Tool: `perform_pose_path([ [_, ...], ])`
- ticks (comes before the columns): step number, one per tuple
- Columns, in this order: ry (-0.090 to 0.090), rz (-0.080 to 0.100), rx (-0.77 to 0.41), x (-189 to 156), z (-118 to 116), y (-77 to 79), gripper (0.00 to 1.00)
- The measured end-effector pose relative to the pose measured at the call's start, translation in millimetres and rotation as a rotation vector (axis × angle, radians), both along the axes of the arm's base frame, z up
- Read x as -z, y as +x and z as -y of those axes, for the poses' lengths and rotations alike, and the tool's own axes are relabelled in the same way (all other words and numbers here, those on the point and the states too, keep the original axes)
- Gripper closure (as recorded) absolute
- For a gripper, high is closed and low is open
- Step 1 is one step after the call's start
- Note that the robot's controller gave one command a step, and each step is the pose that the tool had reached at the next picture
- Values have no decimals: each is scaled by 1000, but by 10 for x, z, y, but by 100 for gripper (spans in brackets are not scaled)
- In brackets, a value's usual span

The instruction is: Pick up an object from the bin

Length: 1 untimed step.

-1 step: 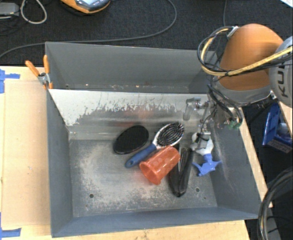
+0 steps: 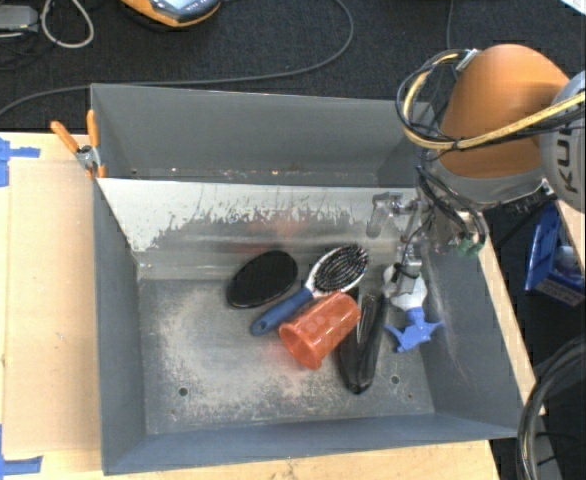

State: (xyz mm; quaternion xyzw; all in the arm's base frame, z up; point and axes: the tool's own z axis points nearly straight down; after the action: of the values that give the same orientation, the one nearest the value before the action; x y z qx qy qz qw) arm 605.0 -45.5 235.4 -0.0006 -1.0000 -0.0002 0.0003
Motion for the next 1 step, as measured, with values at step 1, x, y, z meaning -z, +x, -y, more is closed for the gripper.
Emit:
perform_pose_path([
  [1,2,-7,-214,772,-164,-28,0],
])
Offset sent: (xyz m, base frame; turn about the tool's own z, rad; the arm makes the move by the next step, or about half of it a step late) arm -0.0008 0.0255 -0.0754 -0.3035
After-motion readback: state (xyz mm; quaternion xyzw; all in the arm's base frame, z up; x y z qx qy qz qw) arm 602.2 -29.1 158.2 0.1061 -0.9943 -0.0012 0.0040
